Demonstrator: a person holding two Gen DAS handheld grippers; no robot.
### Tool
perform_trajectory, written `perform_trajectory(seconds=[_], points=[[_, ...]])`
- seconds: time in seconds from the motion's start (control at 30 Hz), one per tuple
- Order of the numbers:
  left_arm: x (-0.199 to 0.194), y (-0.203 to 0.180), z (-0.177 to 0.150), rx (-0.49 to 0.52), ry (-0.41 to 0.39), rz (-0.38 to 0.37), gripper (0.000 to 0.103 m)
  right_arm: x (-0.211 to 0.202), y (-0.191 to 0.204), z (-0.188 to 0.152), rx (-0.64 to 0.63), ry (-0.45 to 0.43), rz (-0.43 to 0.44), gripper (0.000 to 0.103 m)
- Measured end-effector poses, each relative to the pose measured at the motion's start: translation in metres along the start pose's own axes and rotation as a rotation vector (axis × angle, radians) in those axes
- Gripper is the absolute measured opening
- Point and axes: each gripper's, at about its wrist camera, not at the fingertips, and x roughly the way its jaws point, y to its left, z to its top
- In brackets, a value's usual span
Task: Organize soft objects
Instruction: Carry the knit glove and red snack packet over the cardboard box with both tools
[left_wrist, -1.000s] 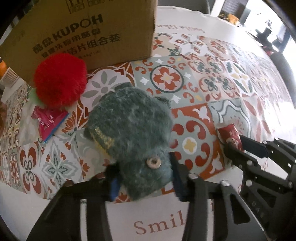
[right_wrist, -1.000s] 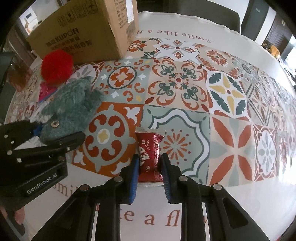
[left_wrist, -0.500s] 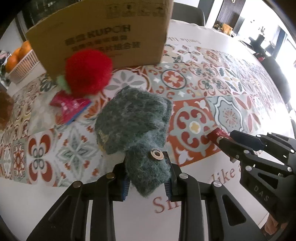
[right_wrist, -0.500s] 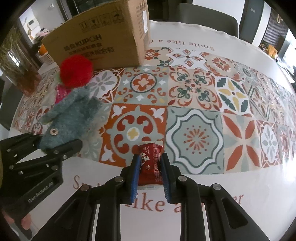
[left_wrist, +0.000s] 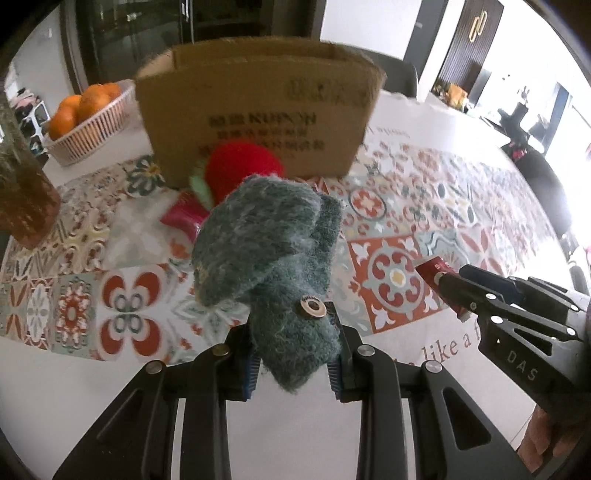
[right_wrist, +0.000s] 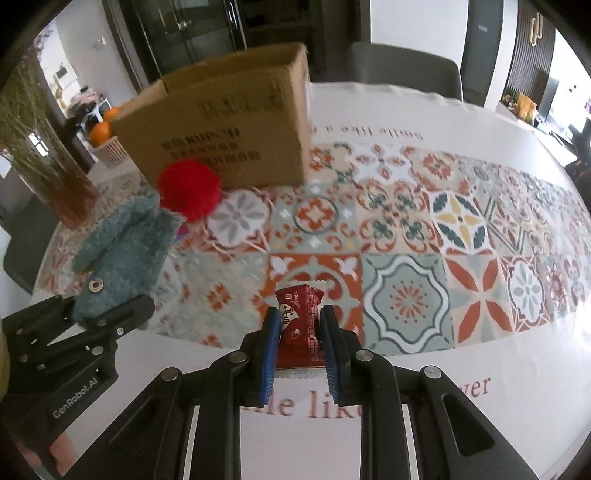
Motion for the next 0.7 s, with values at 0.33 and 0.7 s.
perform_trajectory(seconds=[0.33, 0.7], points=[[-0.040, 0.033, 0.016, -0.036, -0.087, 0.030, 0.030, -0.025, 0.044, 0.022, -0.040, -0.090, 0.041, 0.024], [-0.076, 0.061, 0.037, -0.067, -0.168, 0.052, 0.030, -0.049, 0.074, 0.049, -0.060, -0.174, 0.101, 0.024]])
